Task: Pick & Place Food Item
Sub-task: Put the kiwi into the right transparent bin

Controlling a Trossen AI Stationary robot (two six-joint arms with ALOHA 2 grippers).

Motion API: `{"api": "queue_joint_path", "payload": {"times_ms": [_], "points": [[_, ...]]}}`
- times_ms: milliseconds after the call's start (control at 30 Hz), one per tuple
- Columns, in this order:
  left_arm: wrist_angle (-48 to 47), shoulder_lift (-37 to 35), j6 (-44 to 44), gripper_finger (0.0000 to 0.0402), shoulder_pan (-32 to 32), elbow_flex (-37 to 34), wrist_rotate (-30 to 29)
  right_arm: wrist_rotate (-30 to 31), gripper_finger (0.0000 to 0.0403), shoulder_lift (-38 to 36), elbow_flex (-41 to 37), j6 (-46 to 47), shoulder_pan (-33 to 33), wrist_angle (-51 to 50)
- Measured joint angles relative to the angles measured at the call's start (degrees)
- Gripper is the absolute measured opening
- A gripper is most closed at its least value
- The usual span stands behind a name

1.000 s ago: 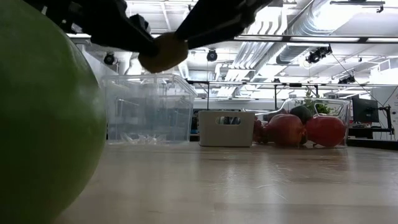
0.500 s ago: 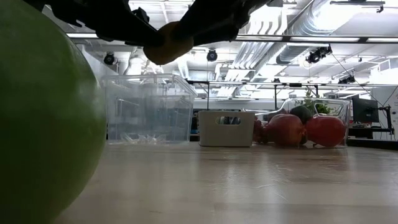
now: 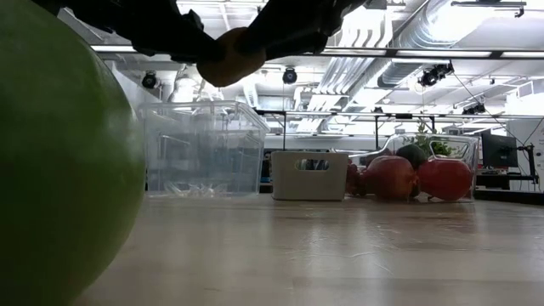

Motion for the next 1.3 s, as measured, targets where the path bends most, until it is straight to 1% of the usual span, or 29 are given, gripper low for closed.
{"api": "queue_joint_path", "payload": {"times_ms": [100, 200, 300, 500, 633, 767, 833, 1000, 1167, 1300], "points": [[0.26, 0.01, 1.44, 0.0159, -0.53, 0.0, 0.16, 0.15, 0.0123, 0.0, 0.0, -0.04, 0.08, 0.01], [0.85, 0.02, 1.22, 0.0187, -0.75, 0.0, 0.24, 0.24, 0.0122, 0.0, 0.0, 0.11, 0.46, 0.23], [1.92, -0.04, 0.89, 0.0222, -0.77, 0.31, 0.41, 0.24, 0.0123, 0.02, 0.0, 0.21, 0.42, 0.04], [1.2, 0.0, 1.1, 0.0303, -1.49, 0.26, 0.41, 0.25, 0.0121, 0.02, 0.0, 1.41, 0.43, -0.78], [1.04, 0.0, -1.57, 0.034, -1.58, 0.24, -0.64, 1.19, 0.0122, 0.02, 0.0, 3.94, 0.44, -4.16], [0.81, 0.0, -2.18, 0.035, -1.54, 0.22, -1.15, 2.43, 0.0121, 0.02, 0.0, 8.33, 0.44, -9.78], [0.78, 0.0, -2.24, 0.035, -1.56, 0.22, -1.14, 4.18, 0.012, 0.02, 0.0, 10.27, 0.53, -12.39], [0.68, 0.0, -6.45, 0.0351, -1.56, 0.22, -1.13, 14.76, 0.0122, -1.69, -0.02, 13.33, 1.68, -19.2], [-1.43, 0.0, -10.91, 0.0351, -1.56, 0.2, -1.12, 22.06, 0.0121, -5.52, -0.02, 15.41, 3.13, -25.94], [-4.65, 0.0, -11.33, 0.0351, -1.56, 0.2, -1.1, 28.4, 0.0123, -7.95, 0.04, 17.79, 4.15, -30.7]]}}
